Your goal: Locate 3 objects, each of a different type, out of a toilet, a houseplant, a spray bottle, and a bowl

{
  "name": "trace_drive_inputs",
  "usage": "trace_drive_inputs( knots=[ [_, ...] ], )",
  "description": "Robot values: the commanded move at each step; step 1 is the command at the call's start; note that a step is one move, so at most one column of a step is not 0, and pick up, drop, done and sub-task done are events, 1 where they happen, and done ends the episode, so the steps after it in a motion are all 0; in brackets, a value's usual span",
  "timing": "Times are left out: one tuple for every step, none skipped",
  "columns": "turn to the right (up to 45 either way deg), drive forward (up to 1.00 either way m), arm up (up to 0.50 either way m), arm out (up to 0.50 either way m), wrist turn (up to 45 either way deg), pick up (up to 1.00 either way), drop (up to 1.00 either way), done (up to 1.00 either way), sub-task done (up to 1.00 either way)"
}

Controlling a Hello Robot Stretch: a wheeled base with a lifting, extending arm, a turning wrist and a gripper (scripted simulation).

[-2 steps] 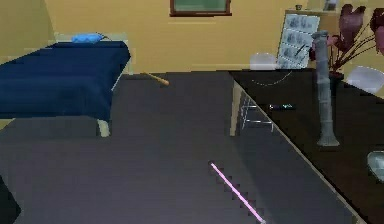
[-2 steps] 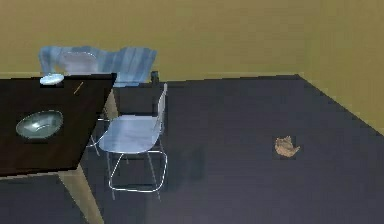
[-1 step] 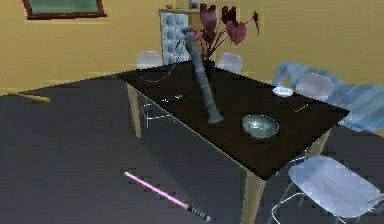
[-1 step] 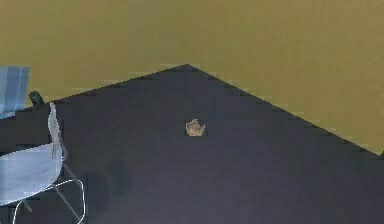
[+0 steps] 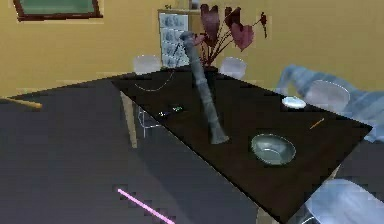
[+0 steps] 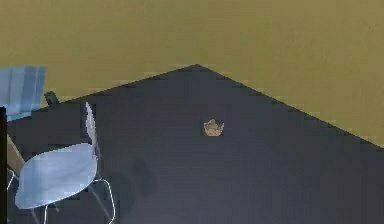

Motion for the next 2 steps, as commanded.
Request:
trace_drive_inputs(
  knots=[
    [45.0, 0.0, 0.0, 0.0, 0.0, 0.0, 0.0, 0.0, 0.0],
    [45.0, 0.0, 0.0, 0.0, 0.0, 0.0, 0.0, 0.0, 0.0]
  ],
)
